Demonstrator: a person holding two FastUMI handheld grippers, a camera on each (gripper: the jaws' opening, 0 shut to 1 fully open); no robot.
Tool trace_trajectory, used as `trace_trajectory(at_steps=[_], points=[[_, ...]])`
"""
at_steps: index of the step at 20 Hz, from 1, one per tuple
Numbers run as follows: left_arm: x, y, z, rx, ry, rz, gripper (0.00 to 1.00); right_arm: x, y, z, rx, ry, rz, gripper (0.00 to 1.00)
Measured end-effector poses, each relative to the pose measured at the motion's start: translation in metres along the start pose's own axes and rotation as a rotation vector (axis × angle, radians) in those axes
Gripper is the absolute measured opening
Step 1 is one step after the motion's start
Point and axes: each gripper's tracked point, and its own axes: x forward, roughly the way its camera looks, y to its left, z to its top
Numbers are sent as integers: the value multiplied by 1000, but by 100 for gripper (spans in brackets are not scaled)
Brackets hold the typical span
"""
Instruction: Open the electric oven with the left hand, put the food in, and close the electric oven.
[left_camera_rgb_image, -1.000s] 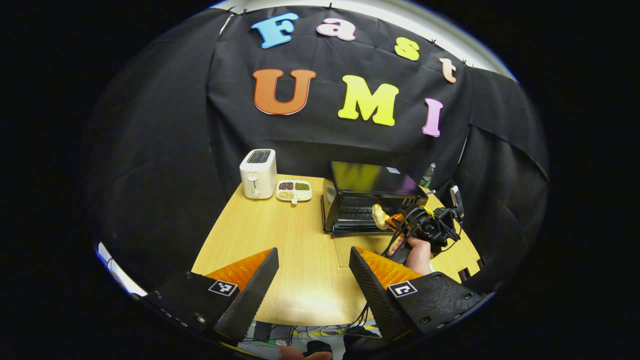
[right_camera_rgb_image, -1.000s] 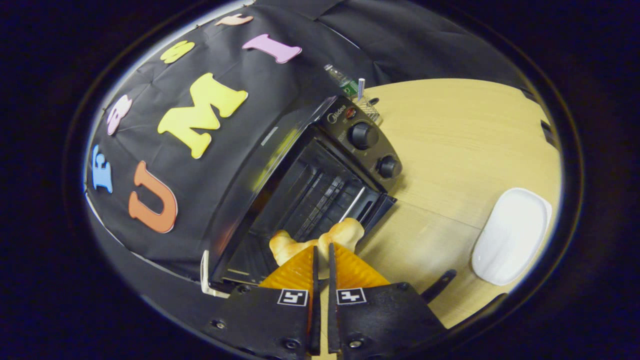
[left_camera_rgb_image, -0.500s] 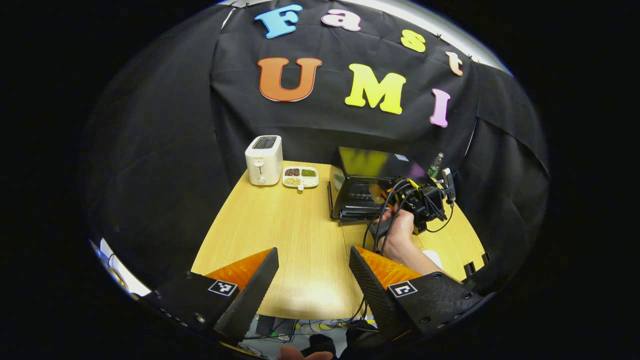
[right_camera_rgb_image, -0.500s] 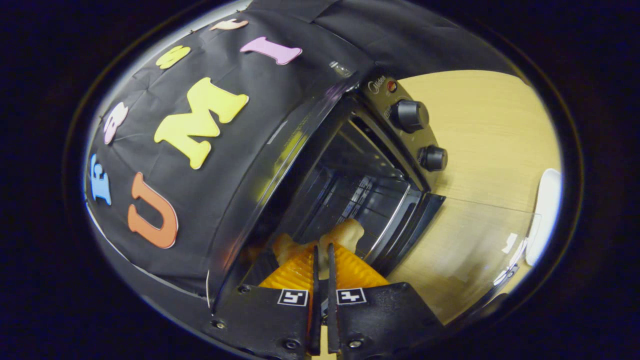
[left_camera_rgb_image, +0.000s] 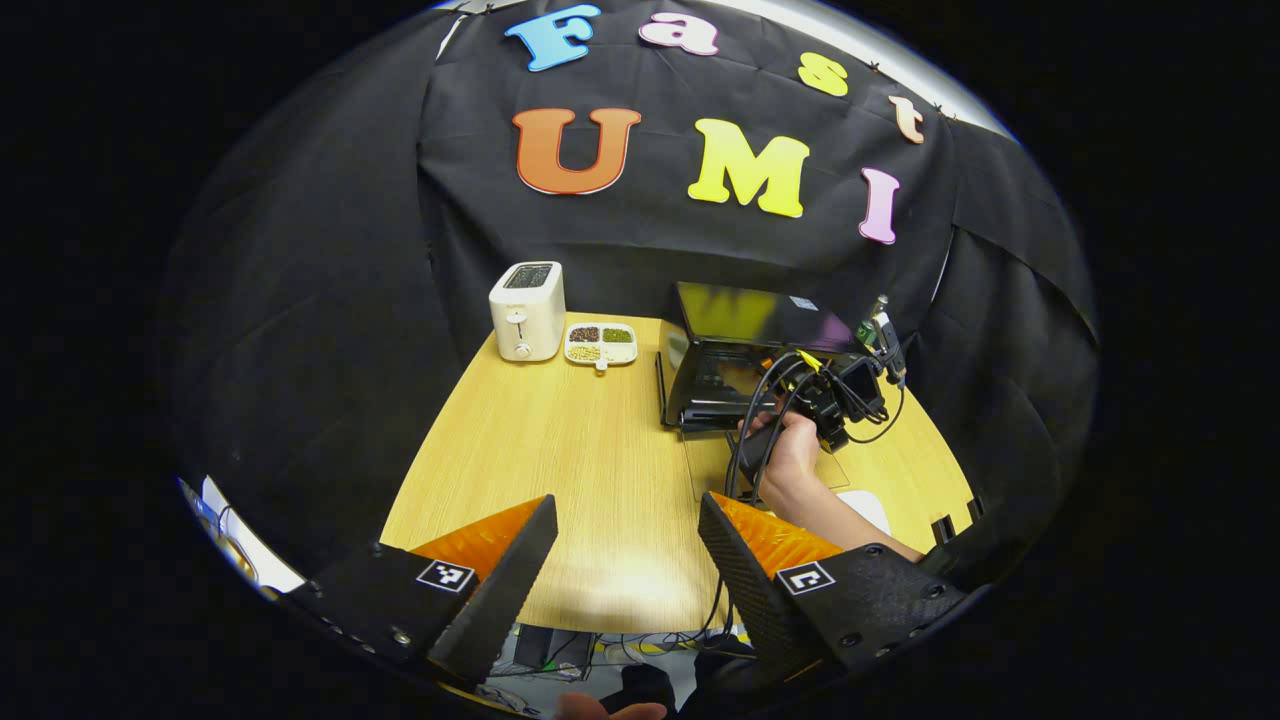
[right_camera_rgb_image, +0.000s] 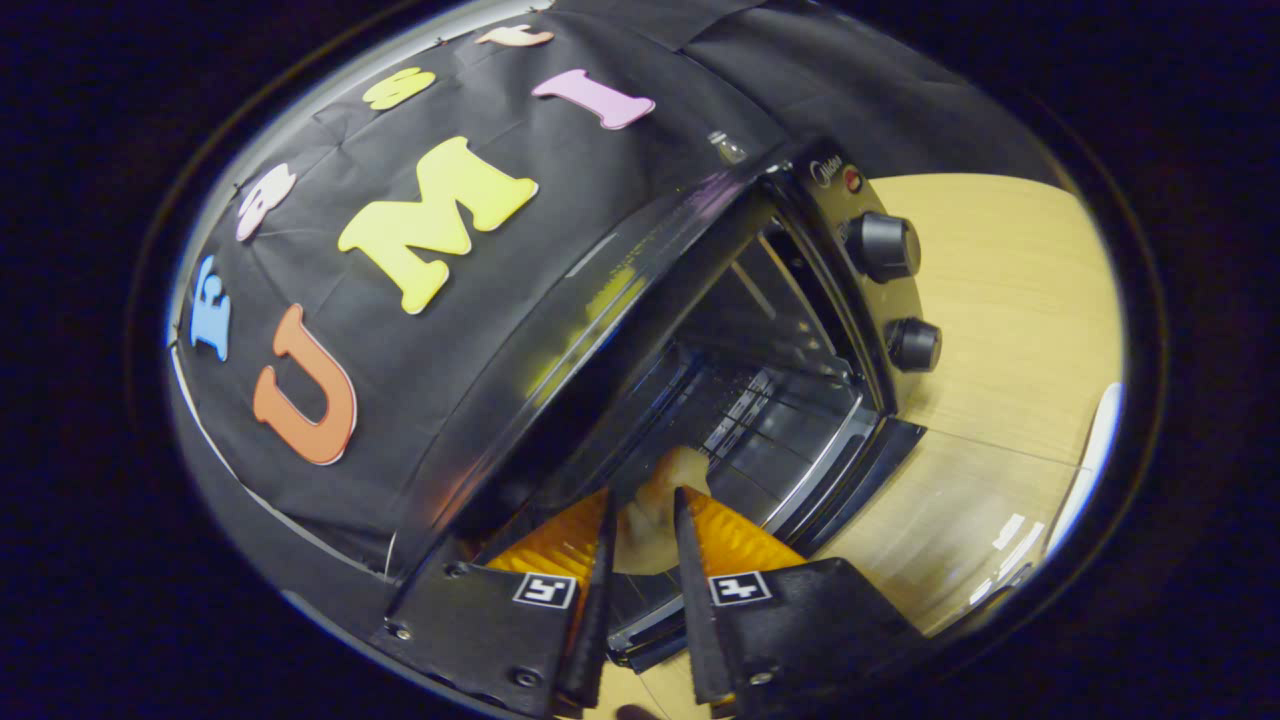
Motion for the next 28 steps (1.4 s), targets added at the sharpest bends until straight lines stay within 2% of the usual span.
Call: trace_trajectory(at_steps=[4,5,10,14,17,21,26,27,28], points=[[2,-6,-2,-1,1,-10,94,-13,-10,-4,-73,8,3,72],[2,-8,-1,-3,0,-15,94,-19,-13,-4,-74,12,4,77],[-1,-23,3,0,-32,-35,94,-70,-35,4,-100,25,1,81],[6,-33,4,53,-94,-35,94,-134,-58,24,-255,59,18,88],[12,-53,-6,28,-106,-61,94,-189,-90,61,-383,33,1,93],[23,-82,-20,1,-91,-98,94,-256,-122,104,-448,2,-16,100],[48,-124,-47,-54,-20,-162,94,-311,-153,131,-510,-5,-53,100],[55,-134,-52,-50,-6,-174,94,-319,-158,137,-537,-9,-60,96],[60,-141,-58,-44,10,-186,94,-328,-161,143,-560,-12,-63,100]])
